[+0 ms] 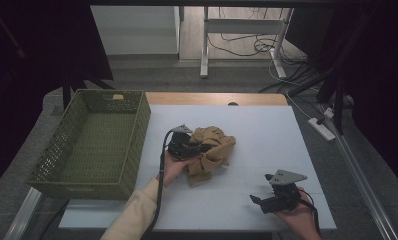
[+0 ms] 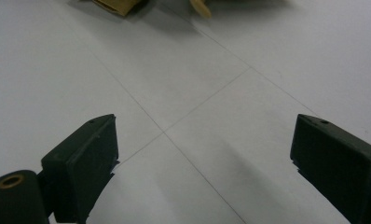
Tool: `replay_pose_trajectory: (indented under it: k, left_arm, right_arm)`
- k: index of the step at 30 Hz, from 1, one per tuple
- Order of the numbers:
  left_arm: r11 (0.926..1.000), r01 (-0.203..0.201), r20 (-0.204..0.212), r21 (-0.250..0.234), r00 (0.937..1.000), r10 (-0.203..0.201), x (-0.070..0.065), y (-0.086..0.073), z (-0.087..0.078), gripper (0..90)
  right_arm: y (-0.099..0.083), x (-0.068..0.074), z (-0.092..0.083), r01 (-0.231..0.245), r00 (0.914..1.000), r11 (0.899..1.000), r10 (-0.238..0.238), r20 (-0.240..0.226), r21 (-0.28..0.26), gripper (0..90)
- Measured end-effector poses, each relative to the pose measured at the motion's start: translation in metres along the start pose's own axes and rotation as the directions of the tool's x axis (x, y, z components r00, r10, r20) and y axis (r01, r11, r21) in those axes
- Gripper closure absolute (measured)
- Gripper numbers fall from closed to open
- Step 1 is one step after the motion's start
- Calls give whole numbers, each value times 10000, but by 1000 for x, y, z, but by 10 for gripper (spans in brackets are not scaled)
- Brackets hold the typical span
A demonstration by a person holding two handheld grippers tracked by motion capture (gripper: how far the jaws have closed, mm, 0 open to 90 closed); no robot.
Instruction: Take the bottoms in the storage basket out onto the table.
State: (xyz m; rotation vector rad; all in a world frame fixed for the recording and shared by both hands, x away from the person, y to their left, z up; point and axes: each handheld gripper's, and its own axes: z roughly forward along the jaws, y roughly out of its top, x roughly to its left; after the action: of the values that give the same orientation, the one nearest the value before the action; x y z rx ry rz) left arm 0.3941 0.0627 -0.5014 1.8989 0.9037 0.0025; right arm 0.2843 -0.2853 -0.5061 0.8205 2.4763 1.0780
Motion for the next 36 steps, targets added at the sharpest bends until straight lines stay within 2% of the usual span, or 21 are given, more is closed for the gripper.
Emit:
replay_pose_trajectory:
  k: [14,29,31,36]
  left_arm:
    - [9994,-48,31,343,10000,47,-2,-5,8,761]
    - [9995,-19,44,330,10000,17,-2,-6,9,732]
    - [9994,-53,32,334,10000,52,-2,-6,9,701]
    - [9998,-158,51,133,9999,158,-5,-4,6,520]
  right_arm:
    - [0,0,1,32,10000,9999,-31,-15,101,75]
    - [0,1,2,126,9999,9997,-126,-12,204,75]
    - [0,1,2,144,9999,9997,-144,-2,210,75]
    - [0,2,1,161,9999,9998,-162,18,138,76]
